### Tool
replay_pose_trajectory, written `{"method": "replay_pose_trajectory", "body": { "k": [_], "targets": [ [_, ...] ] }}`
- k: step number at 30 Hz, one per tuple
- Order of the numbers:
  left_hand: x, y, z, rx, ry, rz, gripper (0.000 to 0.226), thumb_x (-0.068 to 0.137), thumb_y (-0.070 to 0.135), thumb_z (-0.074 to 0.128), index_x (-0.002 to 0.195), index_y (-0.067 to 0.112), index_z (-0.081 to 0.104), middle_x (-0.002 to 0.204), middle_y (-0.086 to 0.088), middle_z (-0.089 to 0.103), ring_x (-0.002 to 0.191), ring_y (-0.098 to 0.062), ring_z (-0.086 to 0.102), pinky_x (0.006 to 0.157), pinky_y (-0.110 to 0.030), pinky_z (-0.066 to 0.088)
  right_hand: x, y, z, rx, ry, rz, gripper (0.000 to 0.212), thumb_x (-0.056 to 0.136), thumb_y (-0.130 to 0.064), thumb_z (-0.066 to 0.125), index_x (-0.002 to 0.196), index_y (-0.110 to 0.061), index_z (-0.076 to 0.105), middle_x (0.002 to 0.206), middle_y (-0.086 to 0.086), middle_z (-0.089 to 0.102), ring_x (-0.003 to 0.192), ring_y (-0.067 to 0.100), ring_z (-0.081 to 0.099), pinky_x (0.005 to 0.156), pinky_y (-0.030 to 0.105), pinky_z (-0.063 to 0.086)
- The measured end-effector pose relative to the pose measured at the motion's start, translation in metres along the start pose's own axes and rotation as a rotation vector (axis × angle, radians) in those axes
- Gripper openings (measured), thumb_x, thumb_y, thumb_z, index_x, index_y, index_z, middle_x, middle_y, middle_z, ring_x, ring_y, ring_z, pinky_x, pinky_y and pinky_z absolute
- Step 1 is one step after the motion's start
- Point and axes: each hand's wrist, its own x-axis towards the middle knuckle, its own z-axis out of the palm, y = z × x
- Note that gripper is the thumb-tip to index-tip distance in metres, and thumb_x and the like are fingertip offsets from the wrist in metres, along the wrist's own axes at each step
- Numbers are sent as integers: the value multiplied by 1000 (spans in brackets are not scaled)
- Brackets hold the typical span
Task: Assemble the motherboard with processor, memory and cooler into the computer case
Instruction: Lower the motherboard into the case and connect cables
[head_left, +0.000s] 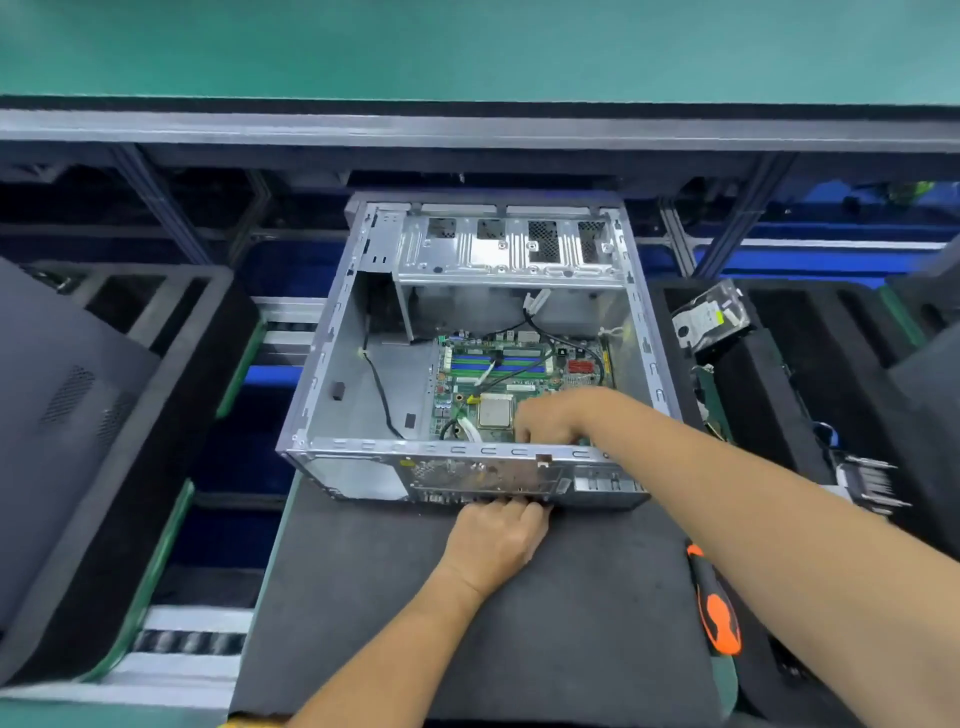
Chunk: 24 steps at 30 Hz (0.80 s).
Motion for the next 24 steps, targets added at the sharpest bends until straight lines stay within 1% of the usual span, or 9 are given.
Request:
{"method": "replay_pose_trajectory", "body": {
  "k": [2,5,7,9,12,14,18,20,24],
  "targets": [
    [-1,2,-2,6,-25,-7,35,73,28,77,51,20,51,46,1,49,38,-18,50,33,-23,32,-4,0,0,1,-25,3,19,94,-16,62,100,0,69,84,-3,56,82,17,51,72,29,42],
    [-2,4,-2,19,-45,-52,39,69,30,80,47,19,50,41,-1,48,34,-21,50,34,-22,31,-7,1,0,-39,-30,18,18,94,-18,61,77,-14,59,80,-5,49,80,18,46,61,28,39],
    [-2,5,-2,21,-53,-66,41,68,31,82,46,18,49,40,-1,49,33,-22,50,35,-21,31,-8,-1,2,-17,-33,41,16,95,-21,60,100,-6,65,93,-2,52,90,20,46,69,27,37],
    [-3,6,-1,28,-69,-70,41,67,31,83,47,18,50,40,-2,49,33,-22,50,35,-21,30,-5,-3,3,-29,-31,70,34,97,-20,57,124,0,59,104,2,48,94,20,46,77,28,36],
    [-4,7,0,50,-75,-76,41,67,30,83,47,17,50,40,-2,49,33,-22,49,34,-21,28,-2,-7,2,-59,23,112,37,100,-12,48,134,3,50,100,1,44,86,21,44,69,28,36],
    [-4,8,0,62,-70,-85,42,67,31,83,47,17,49,40,-2,48,33,-22,49,34,-21,27,0,-7,1,-70,53,142,39,101,-9,44,138,4,46,104,4,46,82,20,42,62,28,35],
    [-3,8,-1,71,-60,-94,43,66,33,84,47,17,49,39,-1,47,32,-21,49,33,-21,28,2,-8,3,-106,26,190,41,101,-14,47,137,5,46,129,17,50,92,18,41,76,28,34],
    [-3,8,-2,63,-58,-97,43,65,32,85,47,17,48,39,-2,47,31,-21,49,33,-20,27,1,-11,2,-126,-9,201,42,100,-19,52,134,5,50,141,16,50,96,19,41,79,28,33],
    [-3,6,-1,54,-55,-96,43,62,32,86,47,17,49,39,-1,47,32,-21,49,33,-20,29,-1,-13,-2,-85,-167,243,41,101,-25,51,132,1,51,129,13,50,101,24,49,89,36,42]
  ]
}}
